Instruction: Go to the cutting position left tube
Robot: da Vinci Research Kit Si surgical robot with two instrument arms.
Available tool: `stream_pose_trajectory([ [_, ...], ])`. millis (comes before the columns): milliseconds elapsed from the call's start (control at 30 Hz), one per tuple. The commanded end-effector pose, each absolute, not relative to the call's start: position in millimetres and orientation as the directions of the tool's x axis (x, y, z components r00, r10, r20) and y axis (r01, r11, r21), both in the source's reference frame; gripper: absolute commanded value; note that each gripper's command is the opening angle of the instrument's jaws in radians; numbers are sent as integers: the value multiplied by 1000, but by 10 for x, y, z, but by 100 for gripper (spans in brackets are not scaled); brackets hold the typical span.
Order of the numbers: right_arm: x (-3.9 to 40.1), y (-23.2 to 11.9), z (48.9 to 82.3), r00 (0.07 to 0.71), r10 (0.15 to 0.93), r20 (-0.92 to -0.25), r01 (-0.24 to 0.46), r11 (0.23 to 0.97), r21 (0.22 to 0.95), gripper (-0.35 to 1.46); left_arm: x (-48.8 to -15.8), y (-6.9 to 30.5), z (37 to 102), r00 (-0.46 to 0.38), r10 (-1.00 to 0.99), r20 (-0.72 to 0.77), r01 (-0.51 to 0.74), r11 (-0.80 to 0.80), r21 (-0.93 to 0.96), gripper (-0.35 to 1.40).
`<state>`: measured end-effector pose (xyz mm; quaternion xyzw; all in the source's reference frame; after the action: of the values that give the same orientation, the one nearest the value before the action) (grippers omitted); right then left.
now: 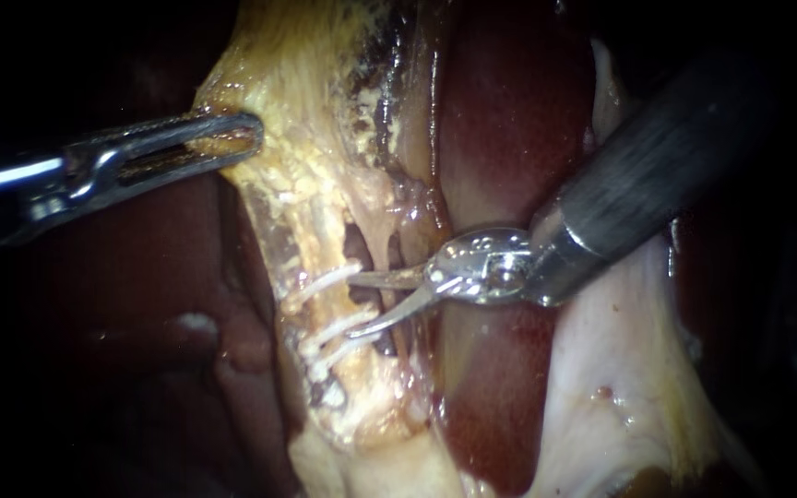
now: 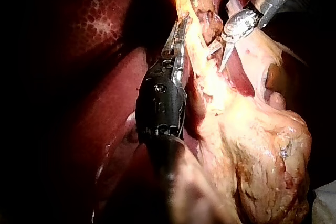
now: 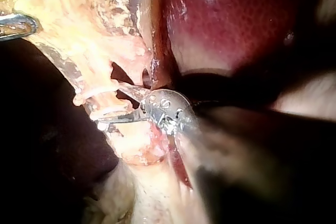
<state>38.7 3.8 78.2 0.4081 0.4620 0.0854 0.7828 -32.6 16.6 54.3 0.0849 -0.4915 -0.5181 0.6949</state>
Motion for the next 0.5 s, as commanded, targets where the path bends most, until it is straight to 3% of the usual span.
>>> stream_pose_trajectory([
  [33,388,37,782,556,515,-652,251,644,723,131,-326,167,543,-20,-804,595,636,449,627,-35],
  [500,403,32,769,503,540,-675,385,559,735,126,-326,167,543,-20,-803,595,637,449,627,-35],
])
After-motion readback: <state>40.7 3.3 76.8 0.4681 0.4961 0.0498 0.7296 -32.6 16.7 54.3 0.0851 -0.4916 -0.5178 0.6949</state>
